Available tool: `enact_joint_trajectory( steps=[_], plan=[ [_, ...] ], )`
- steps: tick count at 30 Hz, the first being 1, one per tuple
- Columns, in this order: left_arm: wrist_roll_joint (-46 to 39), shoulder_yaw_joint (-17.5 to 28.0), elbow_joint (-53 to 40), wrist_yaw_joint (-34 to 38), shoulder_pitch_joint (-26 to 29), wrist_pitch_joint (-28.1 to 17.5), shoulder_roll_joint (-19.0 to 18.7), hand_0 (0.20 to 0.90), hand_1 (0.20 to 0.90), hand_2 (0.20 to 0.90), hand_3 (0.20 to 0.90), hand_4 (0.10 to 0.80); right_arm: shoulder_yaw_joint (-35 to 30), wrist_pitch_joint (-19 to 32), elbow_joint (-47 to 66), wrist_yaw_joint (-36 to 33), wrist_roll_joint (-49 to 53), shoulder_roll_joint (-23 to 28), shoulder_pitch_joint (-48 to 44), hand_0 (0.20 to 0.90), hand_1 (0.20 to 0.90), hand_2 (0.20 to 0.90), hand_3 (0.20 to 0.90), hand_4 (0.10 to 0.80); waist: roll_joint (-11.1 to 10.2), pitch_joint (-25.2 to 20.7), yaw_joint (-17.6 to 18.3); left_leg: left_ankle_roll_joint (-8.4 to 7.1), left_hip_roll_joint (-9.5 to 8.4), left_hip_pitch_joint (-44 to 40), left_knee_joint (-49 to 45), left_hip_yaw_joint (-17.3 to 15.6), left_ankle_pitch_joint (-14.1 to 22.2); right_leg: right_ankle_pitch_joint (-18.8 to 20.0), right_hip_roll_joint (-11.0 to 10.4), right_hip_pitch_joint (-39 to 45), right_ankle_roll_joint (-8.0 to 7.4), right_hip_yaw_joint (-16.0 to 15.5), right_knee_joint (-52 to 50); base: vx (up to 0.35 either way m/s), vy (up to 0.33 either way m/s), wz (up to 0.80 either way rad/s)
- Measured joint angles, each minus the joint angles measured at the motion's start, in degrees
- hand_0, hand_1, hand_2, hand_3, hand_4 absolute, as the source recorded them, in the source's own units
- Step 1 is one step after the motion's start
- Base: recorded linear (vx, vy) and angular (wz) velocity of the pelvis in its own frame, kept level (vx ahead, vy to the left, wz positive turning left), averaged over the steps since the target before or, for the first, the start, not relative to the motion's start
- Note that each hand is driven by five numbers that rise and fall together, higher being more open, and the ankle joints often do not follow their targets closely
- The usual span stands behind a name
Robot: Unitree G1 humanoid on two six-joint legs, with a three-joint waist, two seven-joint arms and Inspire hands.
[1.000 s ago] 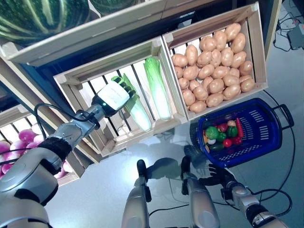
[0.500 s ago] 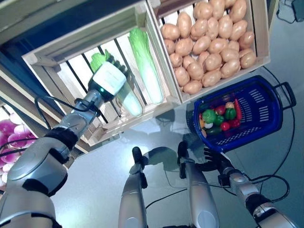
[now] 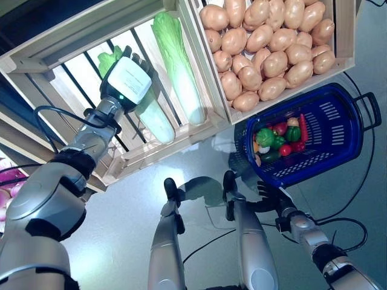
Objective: Put vegetables into the basket
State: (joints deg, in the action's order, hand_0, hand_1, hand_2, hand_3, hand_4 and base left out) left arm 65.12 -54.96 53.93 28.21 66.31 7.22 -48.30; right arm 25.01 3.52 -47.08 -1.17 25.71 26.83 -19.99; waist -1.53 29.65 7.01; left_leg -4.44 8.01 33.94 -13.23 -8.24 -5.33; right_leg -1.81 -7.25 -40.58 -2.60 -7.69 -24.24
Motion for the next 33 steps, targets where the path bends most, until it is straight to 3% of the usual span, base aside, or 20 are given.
enact_joint_trajectory(
  steps=[13, 26, 28, 29, 33],
  plan=[
    [4.05, -3.24, -5.67, -9.9, 4.37, -2.08, -4.15, 0.9, 0.9, 0.9, 0.9, 0.8, -0.83, 1.35, 1.47, -1.19, 0.12, 0.73, 0.08, 0.9, 0.9, 0.9, 0.9, 0.8, -0.09, 0.01, -0.03, 0.04, -0.17, 3.03, -0.36, -0.28, 0.02, -0.34, -0.46, -3.55, -0.31, 0.47, -0.96, 0.0, 0.0, 0.0],
    [3.85, -3.22, -7.82, -11.54, 6.04, -3.93, -6.33, 0.9, 0.9, 0.9, 0.9, 0.8, -2.31, 2.26, 2.1, -1.45, 0.16, 1.63, 1.14, 0.9, 0.9, 0.9, 0.9, 0.8, -0.09, 0.01, -0.28, 0.16, -0.16, 5.14, -1.32, 0.16, 0.1, -0.33, -0.72, -5.07, -0.33, -0.09, -1.24, 0.0, -0.001, 0.0],
    [3.78, -3.21, -7.75, -11.3, 6.06, -3.9, -6.32, 0.712, 0.712, 0.712, 0.712, 0.675, -2.35, 2.34, 2.08, -1.71, 0.16, 1.69, 1.53, 0.9, 0.9, 0.9, 0.9, 0.8, -0.09, 0.01, -0.27, 0.19, -0.14, 5.33, -1.43, 0.21, 0.12, -0.33, -0.73, -5.09, -0.32, -0.27, -1.28, 0.004, -0.013, 0.03],
    [3.77, -3.17, -7.61, -10.78, 6.06, -3.9, -6.33, 0.3, 0.3, 0.3, 0.3, 0.4, -2.52, 2.71, 2.16, -1.83, 0.16, 1.74, 1.94, 0.9, 0.9, 0.9, 0.9, 0.8, -0.09, 0.01, -0.28, 0.21, -0.13, 5.47, -1.5, 0.24, 0.14, -0.34, -0.75, -5.18, -0.31, -0.32, -1.36, 0.0, 0.0, 0.0],
    [3.75, -3.08, -7.79, -9.33, 6.51, -3.85, -6.34, 0.3, 0.3, 0.3, 0.3, 0.4, -2.64, 2.88, 2.35, -2.04, 0.16, 1.89, 2.36, 0.9, 0.9, 0.9, 0.9, 0.8, -0.09, 0.01, -0.15, 0.19, -0.08, 5.84, -1.88, 0.3, 0.17, -0.33, -0.76, -5.29, -0.31, -0.45, -1.33, 0.0, 0.0, 0.0]
  ],
)
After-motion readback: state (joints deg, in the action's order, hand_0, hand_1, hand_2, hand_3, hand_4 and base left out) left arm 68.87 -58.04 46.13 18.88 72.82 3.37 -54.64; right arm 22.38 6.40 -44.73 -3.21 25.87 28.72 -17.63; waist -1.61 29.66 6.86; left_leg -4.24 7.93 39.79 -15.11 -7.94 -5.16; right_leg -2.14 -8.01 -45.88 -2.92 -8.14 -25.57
